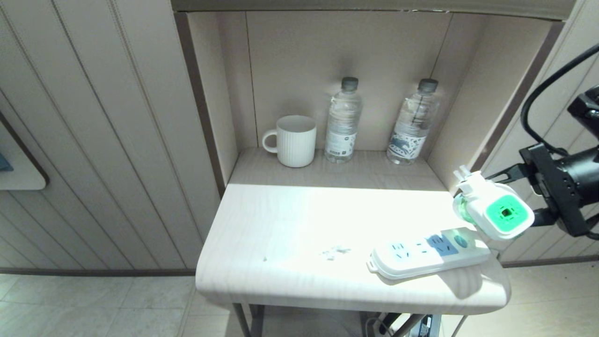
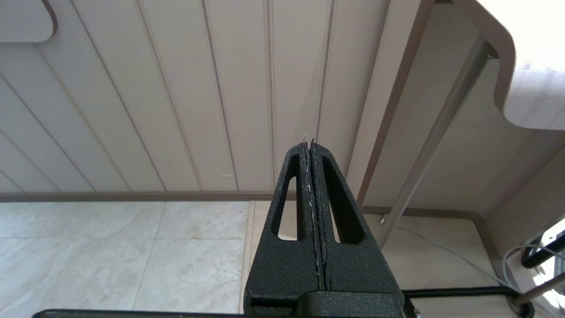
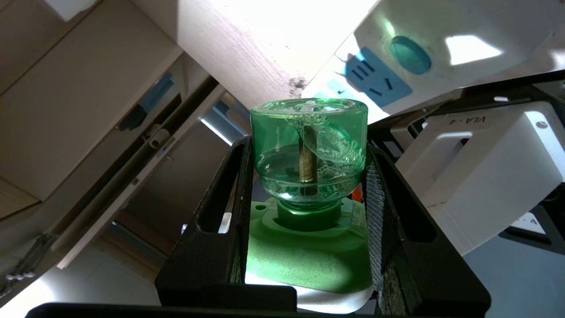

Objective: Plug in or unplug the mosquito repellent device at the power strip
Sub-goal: Pick up the mosquito repellent liquid

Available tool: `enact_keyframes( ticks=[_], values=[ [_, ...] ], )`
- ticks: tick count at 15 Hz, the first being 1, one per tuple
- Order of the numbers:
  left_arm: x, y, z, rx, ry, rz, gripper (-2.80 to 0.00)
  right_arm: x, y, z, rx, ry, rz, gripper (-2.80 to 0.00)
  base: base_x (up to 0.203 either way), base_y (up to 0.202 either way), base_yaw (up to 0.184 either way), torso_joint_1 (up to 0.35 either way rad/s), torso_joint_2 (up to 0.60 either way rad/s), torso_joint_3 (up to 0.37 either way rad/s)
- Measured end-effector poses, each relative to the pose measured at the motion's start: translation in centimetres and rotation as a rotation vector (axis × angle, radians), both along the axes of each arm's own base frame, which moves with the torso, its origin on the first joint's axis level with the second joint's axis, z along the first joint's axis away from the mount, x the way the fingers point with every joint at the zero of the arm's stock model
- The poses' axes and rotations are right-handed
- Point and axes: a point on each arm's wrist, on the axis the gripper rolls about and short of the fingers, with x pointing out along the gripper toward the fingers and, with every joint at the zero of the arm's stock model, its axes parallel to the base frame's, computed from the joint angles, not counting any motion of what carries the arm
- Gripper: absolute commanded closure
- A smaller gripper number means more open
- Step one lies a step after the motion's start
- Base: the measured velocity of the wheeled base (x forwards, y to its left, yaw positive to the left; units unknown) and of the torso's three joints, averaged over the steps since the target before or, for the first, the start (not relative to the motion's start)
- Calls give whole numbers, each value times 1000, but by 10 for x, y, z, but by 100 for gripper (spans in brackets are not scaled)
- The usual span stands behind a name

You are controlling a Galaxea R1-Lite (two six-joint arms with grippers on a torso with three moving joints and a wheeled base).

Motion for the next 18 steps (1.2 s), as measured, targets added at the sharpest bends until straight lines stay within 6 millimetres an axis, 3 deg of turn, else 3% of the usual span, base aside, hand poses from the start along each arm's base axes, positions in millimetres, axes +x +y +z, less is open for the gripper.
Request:
enact_keyframes(
  ticks=[6, 11, 18],
  values=[
    [0, 0, 0, 0, 0, 0, 0, 11, 0, -34, 9, 103, 146, 0, 0, 0, 0, 0, 0, 0],
    [0, 0, 0, 0, 0, 0, 0, 20, 3, -38, 51, 134, 173, 0, 0, 0, 0, 0, 0, 0],
    [0, 0, 0, 0, -1, 1, 0, 27, -4, -28, 146, 112, 222, 0, 0, 0, 0, 0, 0, 0]
  ],
)
